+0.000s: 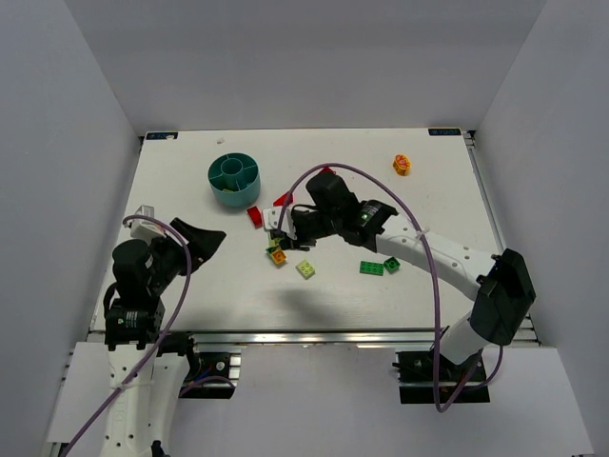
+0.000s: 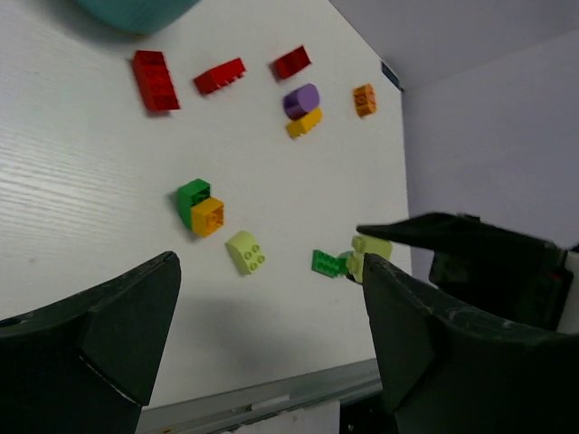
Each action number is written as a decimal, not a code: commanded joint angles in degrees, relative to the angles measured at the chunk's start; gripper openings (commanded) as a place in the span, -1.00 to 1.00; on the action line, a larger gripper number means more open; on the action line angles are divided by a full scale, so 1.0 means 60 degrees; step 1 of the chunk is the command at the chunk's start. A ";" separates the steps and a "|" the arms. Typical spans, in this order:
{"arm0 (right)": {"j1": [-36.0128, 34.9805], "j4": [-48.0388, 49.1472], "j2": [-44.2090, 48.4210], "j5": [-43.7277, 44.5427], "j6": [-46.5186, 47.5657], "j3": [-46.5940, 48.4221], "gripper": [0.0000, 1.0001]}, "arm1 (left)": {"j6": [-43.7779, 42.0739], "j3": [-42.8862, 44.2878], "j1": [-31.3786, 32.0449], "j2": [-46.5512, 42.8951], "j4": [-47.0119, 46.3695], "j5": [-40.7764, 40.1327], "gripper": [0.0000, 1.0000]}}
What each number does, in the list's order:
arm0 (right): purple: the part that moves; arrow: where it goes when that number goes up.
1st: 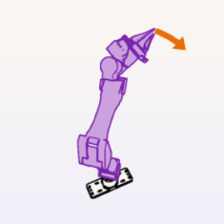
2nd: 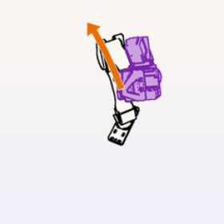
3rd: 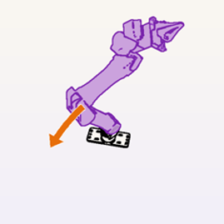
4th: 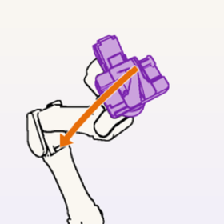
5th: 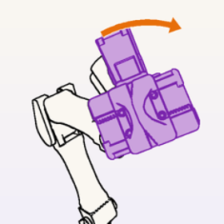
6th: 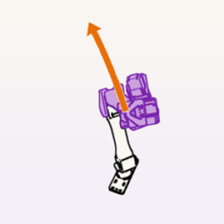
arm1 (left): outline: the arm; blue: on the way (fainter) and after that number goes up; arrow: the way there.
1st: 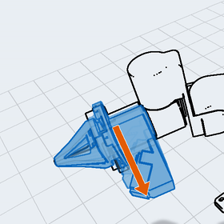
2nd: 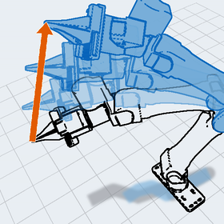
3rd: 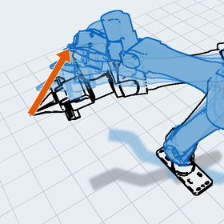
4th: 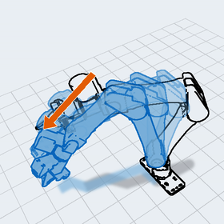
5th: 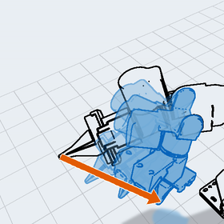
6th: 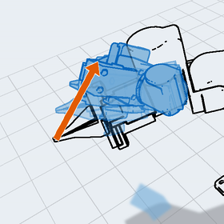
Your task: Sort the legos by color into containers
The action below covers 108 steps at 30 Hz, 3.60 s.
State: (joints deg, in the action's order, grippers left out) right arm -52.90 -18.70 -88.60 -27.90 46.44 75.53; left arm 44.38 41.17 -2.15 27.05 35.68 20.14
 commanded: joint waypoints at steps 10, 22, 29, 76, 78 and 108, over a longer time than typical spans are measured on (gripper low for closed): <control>0.0087 0.0787 -0.0776 -0.0257 -0.0956 0.1826 -1.00 | 0.0732 -0.0489 -0.0037 0.0691 -0.1654 0.2458 0.73; 0.0087 0.0495 -0.1332 -0.0520 -0.1206 0.2178 -1.00 | 0.1612 -0.0855 -0.0022 0.1219 -0.3324 0.3132 0.64; 0.0087 0.0363 -0.1654 -0.0653 -0.1411 0.2412 -1.00 | 0.1305 -0.0724 0.0080 0.1746 -0.3325 0.2987 0.52; 0.0014 0.0288 -0.1787 -0.1079 -0.2230 0.2135 0.26 | 0.0354 0.0300 0.2951 0.4046 -0.3577 0.0365 -0.75; 0.0028 0.0581 -0.1670 -0.0480 -0.2480 0.1915 0.79 | -0.0186 0.0928 0.2952 0.4251 -0.2729 -0.0423 -0.90; 0.3016 0.1241 0.1700 -0.0213 -0.3872 -0.2187 -0.41 | 0.0674 0.8416 0.1018 1.1940 0.0922 -0.4382 -1.00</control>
State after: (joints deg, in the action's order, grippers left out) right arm -35.55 -13.15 -80.27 -27.99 24.08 62.87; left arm 46.83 87.48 4.16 97.41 38.94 -3.99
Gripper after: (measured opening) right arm 0.297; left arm 0.390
